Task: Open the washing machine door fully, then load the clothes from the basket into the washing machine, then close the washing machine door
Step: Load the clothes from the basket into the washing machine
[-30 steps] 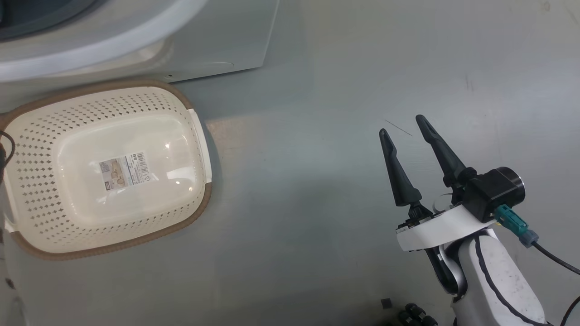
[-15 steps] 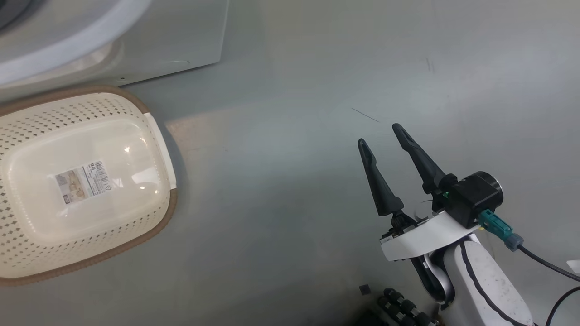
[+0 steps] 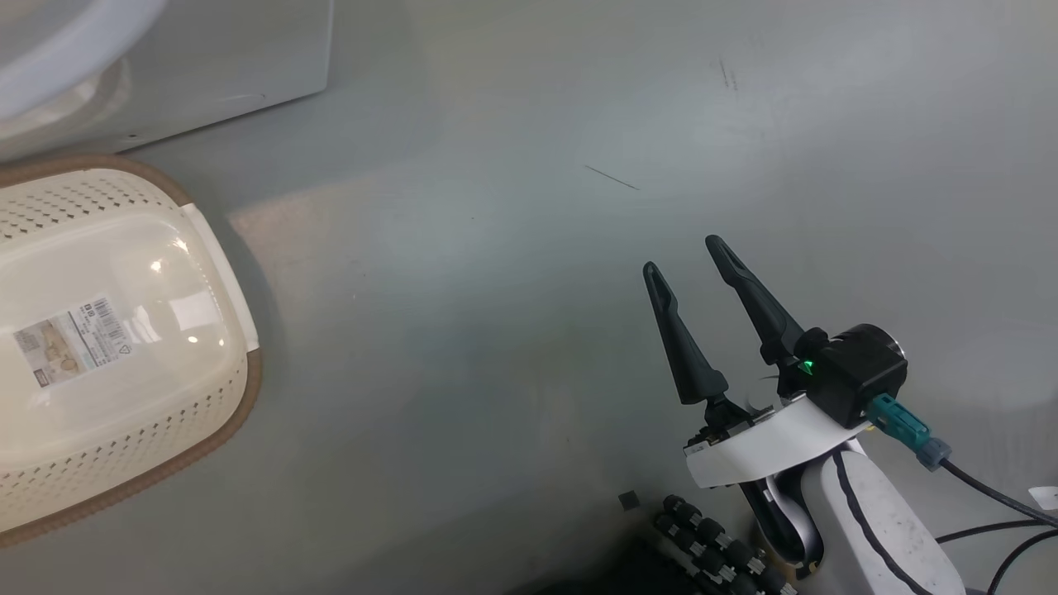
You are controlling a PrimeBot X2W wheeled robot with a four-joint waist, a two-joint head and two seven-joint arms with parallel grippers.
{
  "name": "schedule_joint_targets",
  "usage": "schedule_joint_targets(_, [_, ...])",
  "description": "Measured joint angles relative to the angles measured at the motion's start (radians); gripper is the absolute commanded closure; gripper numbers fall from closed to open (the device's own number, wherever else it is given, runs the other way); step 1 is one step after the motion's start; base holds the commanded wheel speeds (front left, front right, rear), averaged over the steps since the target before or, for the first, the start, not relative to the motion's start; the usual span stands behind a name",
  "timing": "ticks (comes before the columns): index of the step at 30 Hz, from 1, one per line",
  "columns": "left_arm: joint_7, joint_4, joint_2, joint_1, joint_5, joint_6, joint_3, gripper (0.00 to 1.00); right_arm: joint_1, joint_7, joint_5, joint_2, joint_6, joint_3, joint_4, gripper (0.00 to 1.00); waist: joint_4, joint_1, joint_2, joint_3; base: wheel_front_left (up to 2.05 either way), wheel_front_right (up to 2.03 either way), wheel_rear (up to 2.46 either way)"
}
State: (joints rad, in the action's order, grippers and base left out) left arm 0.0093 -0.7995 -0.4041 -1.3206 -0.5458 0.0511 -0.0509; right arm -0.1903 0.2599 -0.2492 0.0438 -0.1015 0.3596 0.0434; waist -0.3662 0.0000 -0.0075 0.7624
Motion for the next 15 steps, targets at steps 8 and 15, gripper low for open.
schedule_joint_targets(8, [-0.039,0.005,-0.009,-0.116,-0.01,-0.035,-0.046,1.0,0.004,0.0,-0.006,-0.003,0.016,-0.003,-0.023,0.0,-0.02,0.0,0.0,0.042,0.0,0.0,0.0])
schedule_joint_targets(15, [-0.123,-0.009,-0.032,-0.131,-0.008,-0.058,-0.07,1.0,0.005,0.0,-0.006,-0.003,0.016,-0.001,-0.025,0.0,-0.025,0.0,0.0,0.06,0.0,0.0,0.0])
